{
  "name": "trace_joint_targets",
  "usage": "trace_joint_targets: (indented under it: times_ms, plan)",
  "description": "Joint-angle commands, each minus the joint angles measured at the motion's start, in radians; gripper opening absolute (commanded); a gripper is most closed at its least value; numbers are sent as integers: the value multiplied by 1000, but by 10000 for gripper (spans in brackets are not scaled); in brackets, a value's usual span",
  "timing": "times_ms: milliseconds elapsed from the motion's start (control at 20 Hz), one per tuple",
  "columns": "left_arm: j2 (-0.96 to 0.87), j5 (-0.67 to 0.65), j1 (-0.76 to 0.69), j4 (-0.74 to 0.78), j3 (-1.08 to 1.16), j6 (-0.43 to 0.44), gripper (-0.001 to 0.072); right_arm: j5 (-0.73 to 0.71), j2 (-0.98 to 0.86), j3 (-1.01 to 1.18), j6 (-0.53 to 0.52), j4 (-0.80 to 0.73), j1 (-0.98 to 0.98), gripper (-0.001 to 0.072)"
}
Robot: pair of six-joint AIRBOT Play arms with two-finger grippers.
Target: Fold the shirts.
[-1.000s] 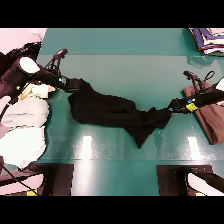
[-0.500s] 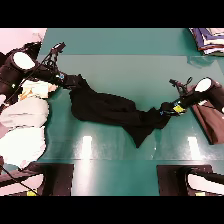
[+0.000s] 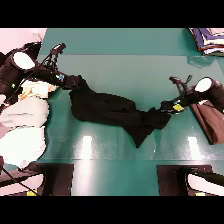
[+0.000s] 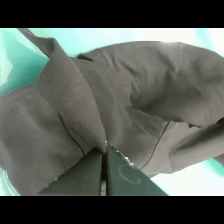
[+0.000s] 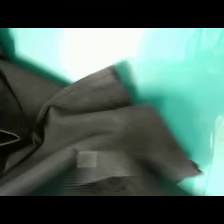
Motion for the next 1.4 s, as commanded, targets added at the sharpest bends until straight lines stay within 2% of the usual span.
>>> trace_joint_targets:
  times_ms: [0, 150, 400, 450, 500, 600, 750, 900, 1150, 1350]
  plan:
    - [1, -14, 0, 9, 1, 13, 26, 56, 35, 0, -42, -3, -101, 547]
    - [1, -14, 0, 9, 1, 14, 27, 42, -18, 0, -102, 42, -167, 546]
    - [1, -14, 0, 10, 1, 14, 26, 17, -143, 0, -187, 243, -146, 543]
    - [1, -14, 0, 10, 1, 14, 27, 16, -155, 0, -187, 241, -127, 497]
    - [1, -18, 0, 12, 1, 23, 27, 16, -163, 0, -203, 240, -115, 379]
    - [3, -32, 0, 35, 1, 24, 26, 16, -155, 1, -232, 233, -107, 12]
    - [60, -21, 0, 119, 26, 11, 26, 0, -50, 21, -238, 232, -145, 16]
    - [183, -15, 0, 229, 159, -17, 26, 19, 109, 161, -219, 233, -212, 15]
    - [379, 11, 0, 245, 488, -44, 26, 4, 336, 503, -216, 231, -290, 15]
    - [460, 53, 0, 245, 720, -72, 26, 11, 469, 671, -208, 223, -368, 15]
